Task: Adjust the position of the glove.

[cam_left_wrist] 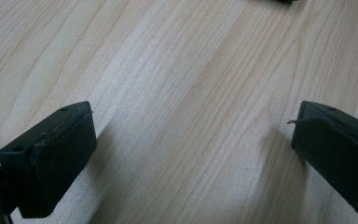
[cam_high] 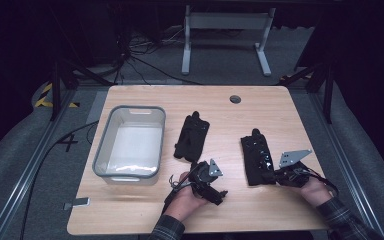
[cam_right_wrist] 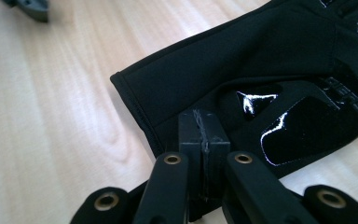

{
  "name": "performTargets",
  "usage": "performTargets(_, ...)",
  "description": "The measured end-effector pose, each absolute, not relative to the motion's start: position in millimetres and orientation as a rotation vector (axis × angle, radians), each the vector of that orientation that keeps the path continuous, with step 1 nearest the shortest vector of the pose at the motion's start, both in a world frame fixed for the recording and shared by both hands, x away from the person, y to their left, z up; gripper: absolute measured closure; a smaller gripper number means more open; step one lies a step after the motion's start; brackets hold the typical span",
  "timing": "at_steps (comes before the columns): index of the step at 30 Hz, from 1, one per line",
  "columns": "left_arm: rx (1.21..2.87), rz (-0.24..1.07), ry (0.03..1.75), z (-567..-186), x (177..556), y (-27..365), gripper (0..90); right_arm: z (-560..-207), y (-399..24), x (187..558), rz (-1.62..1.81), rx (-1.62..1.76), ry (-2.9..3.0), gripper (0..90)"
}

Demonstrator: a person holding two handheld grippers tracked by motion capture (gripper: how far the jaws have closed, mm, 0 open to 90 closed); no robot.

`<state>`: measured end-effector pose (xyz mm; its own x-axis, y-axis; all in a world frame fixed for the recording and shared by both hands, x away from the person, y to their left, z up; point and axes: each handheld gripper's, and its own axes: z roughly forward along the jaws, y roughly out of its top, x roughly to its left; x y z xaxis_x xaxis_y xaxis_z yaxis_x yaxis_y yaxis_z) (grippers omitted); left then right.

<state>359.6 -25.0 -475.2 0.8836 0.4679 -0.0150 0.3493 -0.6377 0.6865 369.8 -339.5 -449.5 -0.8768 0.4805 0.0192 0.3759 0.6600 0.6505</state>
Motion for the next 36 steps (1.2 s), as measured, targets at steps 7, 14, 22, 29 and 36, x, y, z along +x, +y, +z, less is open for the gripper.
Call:
performTargets(7,2.323,0.213,0.584,-475,360,-25,0.2,-450,-339,349,1.029,0.68,2.75,89.9)
performTargets(14,2.323,0.213,0.583,-475,360,-25,0.2,-448,-338,333,1.038,0.649,2.774,89.7)
performTargets(22,2.323,0.214,0.583,-475,360,-25,0.3,-433,-350,364,1.104,0.723,2.64,89.8)
performTargets(29,2.323,0.214,0.583,-475,360,-25,0.2,-438,-345,395,1.054,0.75,2.614,89.8)
performTargets(36,2.324,0.214,0.583,-475,360,-25,0.2,-449,-345,403,0.983,0.755,2.645,89.8)
